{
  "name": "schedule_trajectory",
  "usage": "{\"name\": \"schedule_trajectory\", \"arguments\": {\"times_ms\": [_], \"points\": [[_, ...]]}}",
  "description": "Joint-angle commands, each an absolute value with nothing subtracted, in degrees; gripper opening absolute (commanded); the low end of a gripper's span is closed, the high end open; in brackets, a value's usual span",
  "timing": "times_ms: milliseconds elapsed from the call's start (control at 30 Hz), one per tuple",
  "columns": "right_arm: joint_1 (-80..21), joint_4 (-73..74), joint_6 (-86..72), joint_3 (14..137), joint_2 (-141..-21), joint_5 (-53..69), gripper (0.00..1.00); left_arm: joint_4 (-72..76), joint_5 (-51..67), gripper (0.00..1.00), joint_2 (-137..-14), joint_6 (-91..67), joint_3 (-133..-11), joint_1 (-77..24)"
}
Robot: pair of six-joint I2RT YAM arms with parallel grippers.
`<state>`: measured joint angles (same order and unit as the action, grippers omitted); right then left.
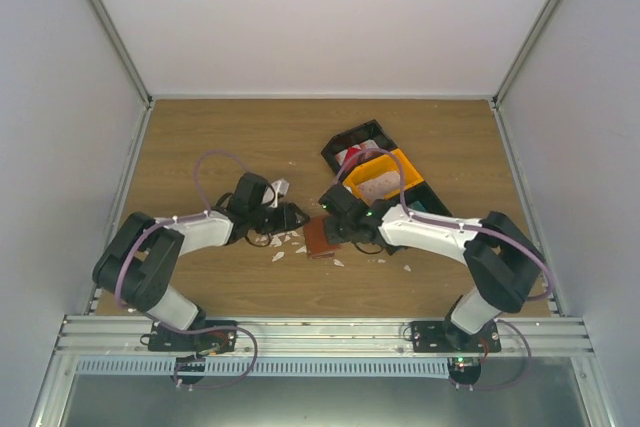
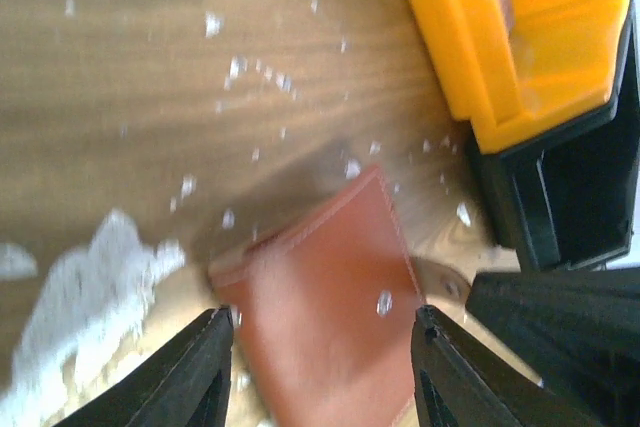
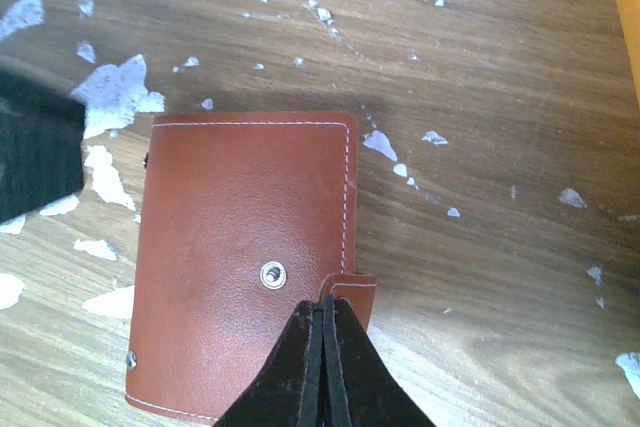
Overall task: Put the credit cards into the card holder
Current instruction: Close the card holder at the center of the board.
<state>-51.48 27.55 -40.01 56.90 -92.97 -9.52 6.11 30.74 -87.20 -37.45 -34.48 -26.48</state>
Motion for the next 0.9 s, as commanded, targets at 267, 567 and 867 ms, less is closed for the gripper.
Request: {"name": "schedule_trajectory", "arguments": {"times_ms": [267, 567, 867], "points": [[-45.4, 7.1, -30.6, 46.3, -85.1, 3.8, 0.01, 3.2, 32.1, 0.52, -101.0, -27.1, -48.5, -25.7], [-44.7, 6.9, -29.6, 46.6, -86.9, 7.4, 0.01, 4.3, 40.9, 0.43, -104.4, -23.4, -49.0, -25.7], [-44.7, 8.7, -28.5, 50.2, -91.1, 9.8, 0.01, 4.7, 42.5, 0.22, -103.2, -21.9, -47.6, -27.0]]}}
